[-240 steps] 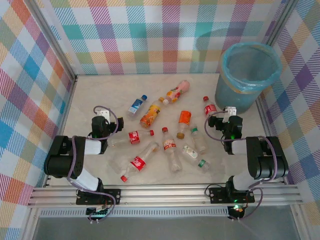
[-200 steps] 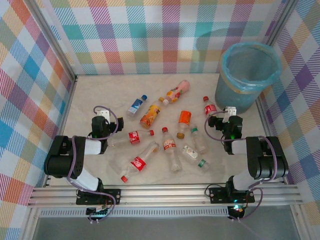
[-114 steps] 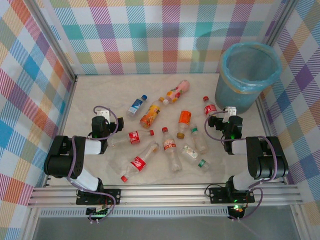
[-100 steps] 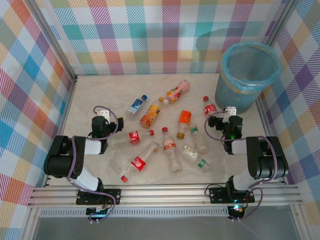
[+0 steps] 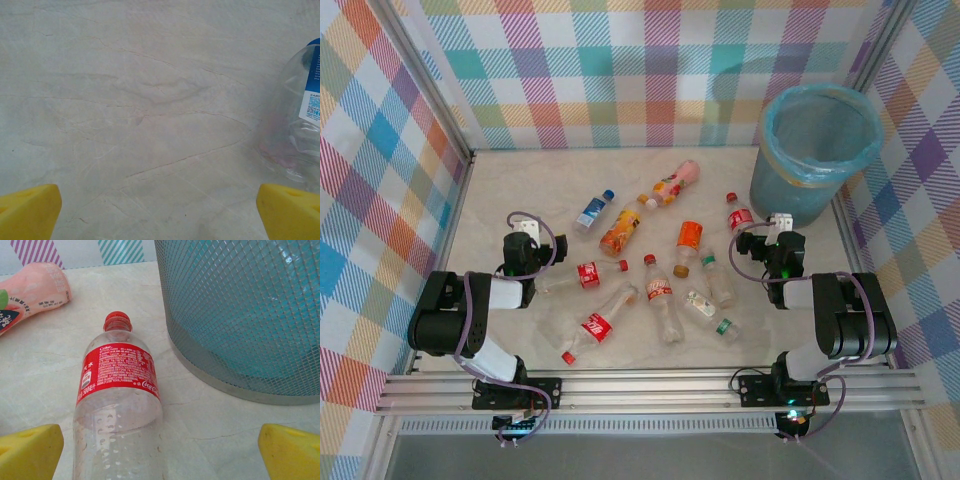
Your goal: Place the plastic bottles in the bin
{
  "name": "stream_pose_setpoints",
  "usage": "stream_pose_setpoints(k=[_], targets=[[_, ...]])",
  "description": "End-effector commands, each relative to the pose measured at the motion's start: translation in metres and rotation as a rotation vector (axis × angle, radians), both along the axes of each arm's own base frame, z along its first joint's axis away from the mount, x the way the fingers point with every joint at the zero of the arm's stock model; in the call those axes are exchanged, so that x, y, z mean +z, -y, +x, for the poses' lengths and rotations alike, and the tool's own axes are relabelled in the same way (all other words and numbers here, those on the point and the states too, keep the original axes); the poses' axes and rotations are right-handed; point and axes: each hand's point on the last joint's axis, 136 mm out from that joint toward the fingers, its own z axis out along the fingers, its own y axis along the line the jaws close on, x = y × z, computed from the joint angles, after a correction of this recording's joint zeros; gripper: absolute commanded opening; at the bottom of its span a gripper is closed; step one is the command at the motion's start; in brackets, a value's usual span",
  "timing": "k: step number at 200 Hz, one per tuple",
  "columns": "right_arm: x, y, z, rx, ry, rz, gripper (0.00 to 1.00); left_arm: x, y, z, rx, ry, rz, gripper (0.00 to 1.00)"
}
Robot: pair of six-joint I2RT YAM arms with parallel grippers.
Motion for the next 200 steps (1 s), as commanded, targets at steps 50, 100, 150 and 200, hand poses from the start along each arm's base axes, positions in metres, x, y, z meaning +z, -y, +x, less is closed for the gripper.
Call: stream_pose_setpoints(k=[50, 100, 150, 200], targets=[[0.038, -0.006, -0.012, 0.032, 0.021, 0.034, 1.0, 0.039, 0.004, -0.008, -0.008, 0.06, 0.031, 0.95], [0.052, -0.02, -0.035, 0.043, -0.15, 0.165, 0.97, 0.082, 0.01, -0.034, -0.013, 0.137, 0.054, 0.94], [0.07, -0.042, -0.061, 0.064, -0.349, 0.301, 0.89, 0.14, 0.028, -0.054, -0.047, 0.236, 0.003, 0.9], [0.057, -0.035, -0.064, 0.071, -0.541, 0.177, 0.97, 0.191, 0.093, -0.065, -0.259, 0.282, 0.023, 0.89]])
